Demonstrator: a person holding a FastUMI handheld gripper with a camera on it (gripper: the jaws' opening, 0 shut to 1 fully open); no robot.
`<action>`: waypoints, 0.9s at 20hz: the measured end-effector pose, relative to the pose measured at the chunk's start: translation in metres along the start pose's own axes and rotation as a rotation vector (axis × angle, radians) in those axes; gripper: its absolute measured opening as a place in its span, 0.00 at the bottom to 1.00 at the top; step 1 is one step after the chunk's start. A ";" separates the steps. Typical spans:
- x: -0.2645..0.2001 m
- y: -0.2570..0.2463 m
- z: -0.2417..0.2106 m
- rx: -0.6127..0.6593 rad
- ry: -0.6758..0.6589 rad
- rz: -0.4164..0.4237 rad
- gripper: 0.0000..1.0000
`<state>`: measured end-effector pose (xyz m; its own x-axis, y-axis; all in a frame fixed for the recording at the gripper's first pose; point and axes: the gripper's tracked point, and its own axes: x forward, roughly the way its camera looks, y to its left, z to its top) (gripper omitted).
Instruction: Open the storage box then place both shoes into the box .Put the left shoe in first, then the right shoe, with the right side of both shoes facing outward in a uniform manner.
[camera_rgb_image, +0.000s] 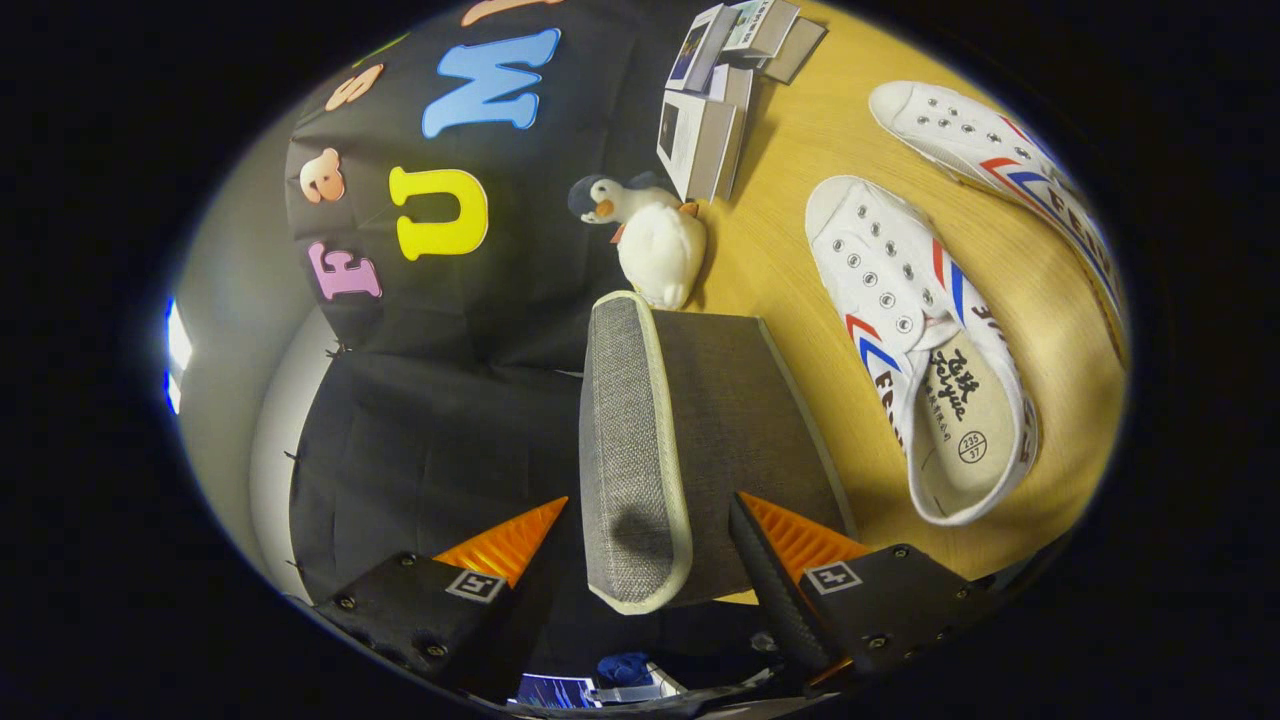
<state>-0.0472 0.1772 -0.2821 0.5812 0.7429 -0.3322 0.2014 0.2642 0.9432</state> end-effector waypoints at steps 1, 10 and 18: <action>0.001 0.001 -0.003 0.006 0.009 0.005 0.93; 0.013 0.008 0.008 0.111 -0.040 0.049 0.19; -0.002 0.039 0.008 -0.048 -0.005 0.031 0.00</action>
<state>-0.0343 0.1808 -0.2441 0.5903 0.7481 -0.3030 0.1454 0.2706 0.9516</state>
